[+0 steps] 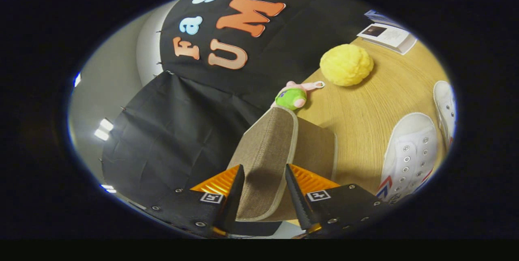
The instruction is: Open the storage box then place both shoes into the box .Put the left shoe in first, then the right shoe, with the right side of both shoes facing outward in a uniform manner.
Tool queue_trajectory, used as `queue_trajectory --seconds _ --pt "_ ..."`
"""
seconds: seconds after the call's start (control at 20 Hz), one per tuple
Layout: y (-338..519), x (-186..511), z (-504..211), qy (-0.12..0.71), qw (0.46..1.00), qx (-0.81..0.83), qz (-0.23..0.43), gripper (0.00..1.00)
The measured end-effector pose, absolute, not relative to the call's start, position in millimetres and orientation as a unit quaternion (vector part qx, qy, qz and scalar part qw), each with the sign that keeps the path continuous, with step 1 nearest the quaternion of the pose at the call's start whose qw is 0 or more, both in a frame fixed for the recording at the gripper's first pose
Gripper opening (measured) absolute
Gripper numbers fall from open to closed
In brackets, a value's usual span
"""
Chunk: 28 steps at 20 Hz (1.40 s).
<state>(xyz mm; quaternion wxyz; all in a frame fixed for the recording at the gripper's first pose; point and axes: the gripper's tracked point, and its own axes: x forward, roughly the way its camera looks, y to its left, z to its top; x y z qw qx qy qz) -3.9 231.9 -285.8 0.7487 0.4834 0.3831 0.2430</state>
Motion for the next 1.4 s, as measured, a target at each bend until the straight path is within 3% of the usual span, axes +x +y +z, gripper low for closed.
queue_trajectory --seconds 0.15,0.25,0.4,0.5,0.55,0.7,0.85,1.2,1.4 --pt "241.3 -8.9 -293.6 0.397 0.717 0.508 0.264 0.82" --pt "246.3 -7.7 -293.5 0.394 0.698 0.533 0.272 0.89" --pt "248.6 -6.5 -294.5 0.392 0.675 0.56 0.278 0.88" --pt "244.9 -2.2 -286.9 0.379 0.661 0.585 0.28 0.83" --pt "241.7 -0.6 -284.3 0.373 0.66 0.591 0.276 0.73" --pt "233.7 7.0 -290.2 0.363 0.686 0.576 0.255 0.6" --pt "228.3 7.1 -289.6 0.358 0.704 0.562 0.246 0.28" --pt "236.4 6.6 -284.9 0.36 0.7 0.564 0.249 0.23" --pt "237.5 7.0 -276.7 0.352 0.697 0.568 0.258 0.13"
